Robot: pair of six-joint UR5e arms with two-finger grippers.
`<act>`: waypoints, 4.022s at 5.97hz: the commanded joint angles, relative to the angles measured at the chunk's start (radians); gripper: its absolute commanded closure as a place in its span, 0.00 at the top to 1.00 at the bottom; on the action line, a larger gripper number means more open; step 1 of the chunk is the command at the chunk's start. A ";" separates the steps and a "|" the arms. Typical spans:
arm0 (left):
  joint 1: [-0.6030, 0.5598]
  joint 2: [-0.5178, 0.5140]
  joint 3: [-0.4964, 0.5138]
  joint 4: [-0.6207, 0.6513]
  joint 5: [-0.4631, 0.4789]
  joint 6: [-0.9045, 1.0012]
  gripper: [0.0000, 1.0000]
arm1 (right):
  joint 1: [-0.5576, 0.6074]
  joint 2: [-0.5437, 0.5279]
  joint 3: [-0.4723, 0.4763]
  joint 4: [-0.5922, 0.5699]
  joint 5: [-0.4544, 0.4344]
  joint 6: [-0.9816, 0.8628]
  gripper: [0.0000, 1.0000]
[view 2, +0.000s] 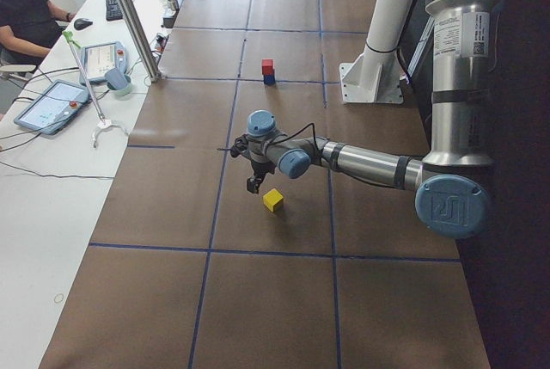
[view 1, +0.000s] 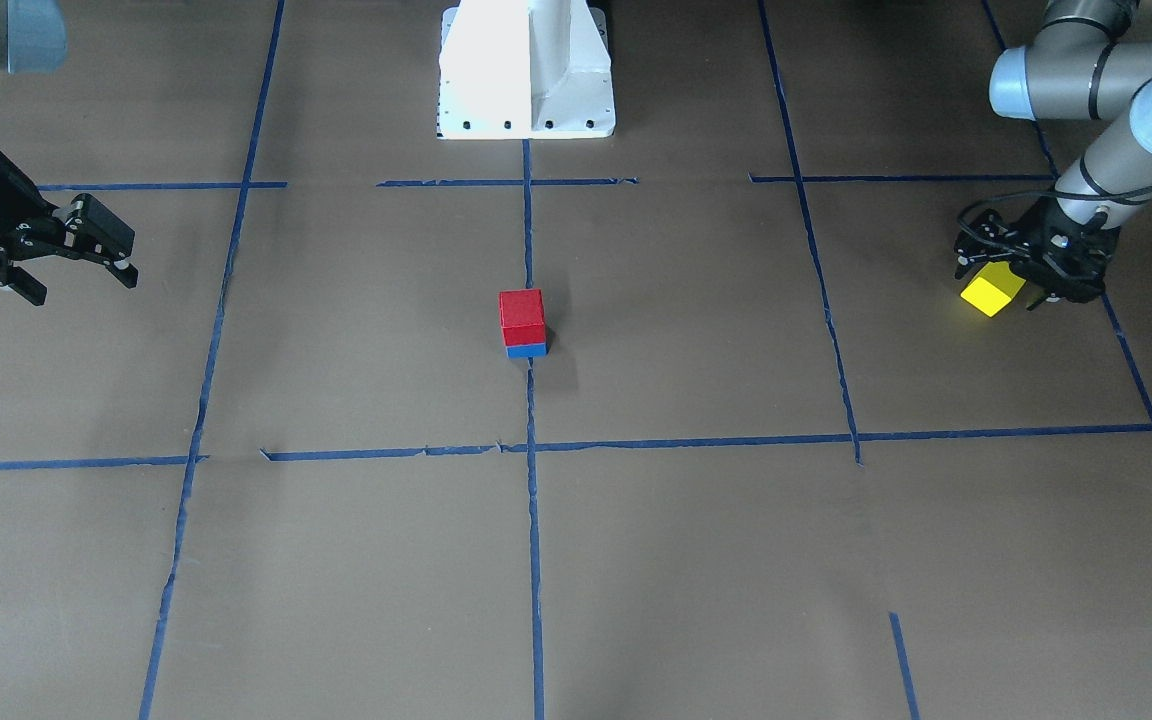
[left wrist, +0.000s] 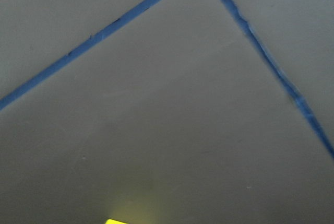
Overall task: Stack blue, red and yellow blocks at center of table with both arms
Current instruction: 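Withdraw the left gripper from the stack toward the yellow cube, then lower the left gripper onto the yellow cube and grasp it, then carry the yellow cube with the left gripper above the red cube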
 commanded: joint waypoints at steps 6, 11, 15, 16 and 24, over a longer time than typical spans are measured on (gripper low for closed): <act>0.000 -0.003 0.085 -0.023 -0.018 -0.012 1.00 | -0.004 0.001 0.004 0.000 0.006 0.000 1.00; 0.015 0.036 0.093 -0.077 -0.065 -0.005 0.87 | -0.004 0.001 0.007 0.000 0.012 0.000 1.00; 0.026 -0.009 -0.026 -0.070 -0.064 -0.061 0.00 | -0.005 0.001 0.006 0.000 0.010 0.000 1.00; 0.027 -0.111 -0.048 -0.046 -0.064 -0.225 0.00 | -0.005 0.003 0.006 0.000 0.009 0.000 1.00; 0.395 -1.006 0.153 0.617 0.258 -1.091 0.00 | -0.005 0.006 -0.022 0.002 -0.037 -0.009 1.00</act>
